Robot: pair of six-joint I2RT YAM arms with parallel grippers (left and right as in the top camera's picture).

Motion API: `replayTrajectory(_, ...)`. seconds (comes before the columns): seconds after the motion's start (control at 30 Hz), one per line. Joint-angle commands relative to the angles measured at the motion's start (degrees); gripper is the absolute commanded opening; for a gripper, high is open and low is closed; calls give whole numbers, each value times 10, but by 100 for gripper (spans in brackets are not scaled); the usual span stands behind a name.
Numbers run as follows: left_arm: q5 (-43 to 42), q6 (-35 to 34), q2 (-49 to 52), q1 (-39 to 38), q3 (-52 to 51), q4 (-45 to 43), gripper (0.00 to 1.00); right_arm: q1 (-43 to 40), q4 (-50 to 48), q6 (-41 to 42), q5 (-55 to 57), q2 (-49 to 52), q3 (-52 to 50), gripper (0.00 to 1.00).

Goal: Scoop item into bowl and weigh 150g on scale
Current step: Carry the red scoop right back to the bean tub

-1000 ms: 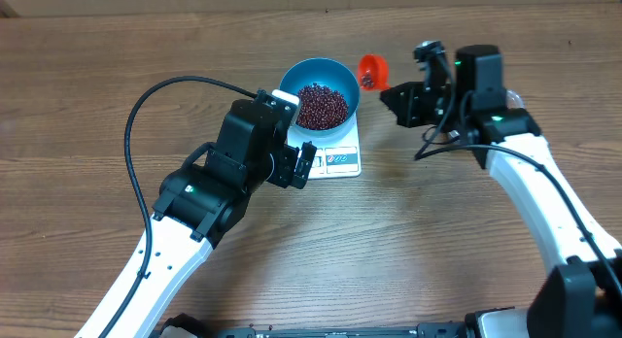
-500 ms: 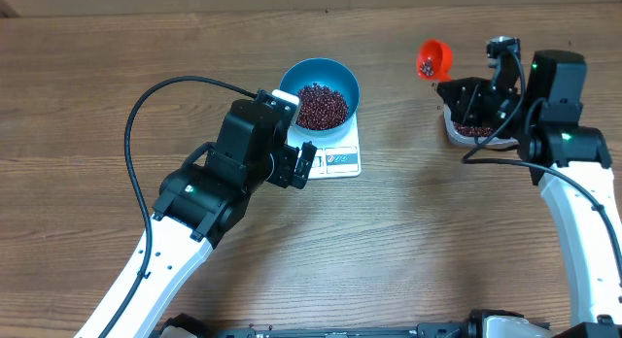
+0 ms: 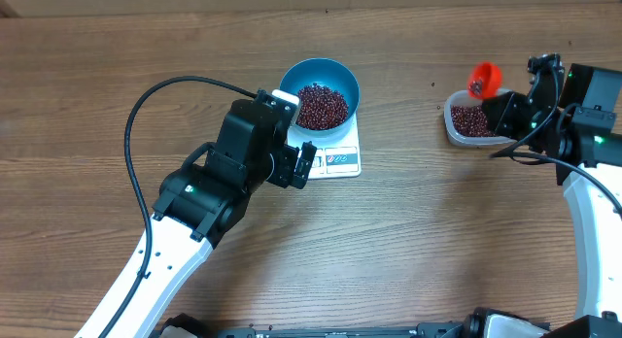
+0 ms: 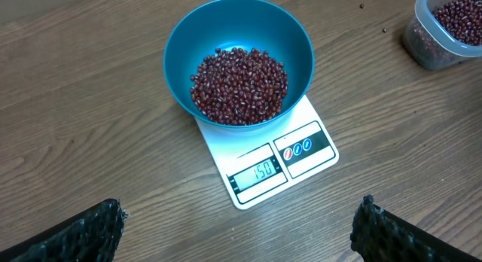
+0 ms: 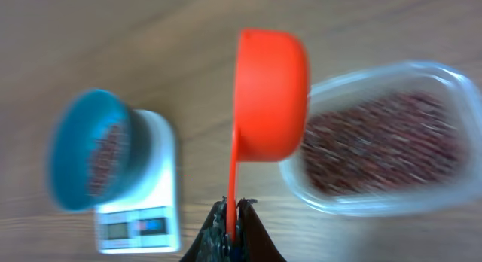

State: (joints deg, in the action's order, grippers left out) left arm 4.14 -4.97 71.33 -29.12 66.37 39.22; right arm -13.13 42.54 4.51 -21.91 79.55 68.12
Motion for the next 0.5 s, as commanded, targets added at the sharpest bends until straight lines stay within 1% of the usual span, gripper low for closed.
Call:
replayTrajectory(0.0, 5, 3, 2, 2, 13, -1, 99, -1, 20, -32, 140, -10, 2, 4)
replayTrajectory(0.07, 5, 3, 2, 2, 13, -1, 99, -1, 30, -44, 175, -10, 2, 4)
replayTrajectory(0.13, 5, 3, 2, 2, 13, -1, 99, 0, 42, -99, 180, -10, 2, 4)
replayTrajectory(0.2, 5, 3, 2, 2, 13, -1, 99, 8, 55, -187, 183, -10, 2, 4)
replayTrajectory(0.23, 5, 3, 2, 2, 13, -1, 99, 15, 56, -209, 193, -10, 2, 4)
replayTrajectory(0.47, 5, 3, 2, 2, 13, -1, 100, 58, 52, -215, 333, -10, 2, 4)
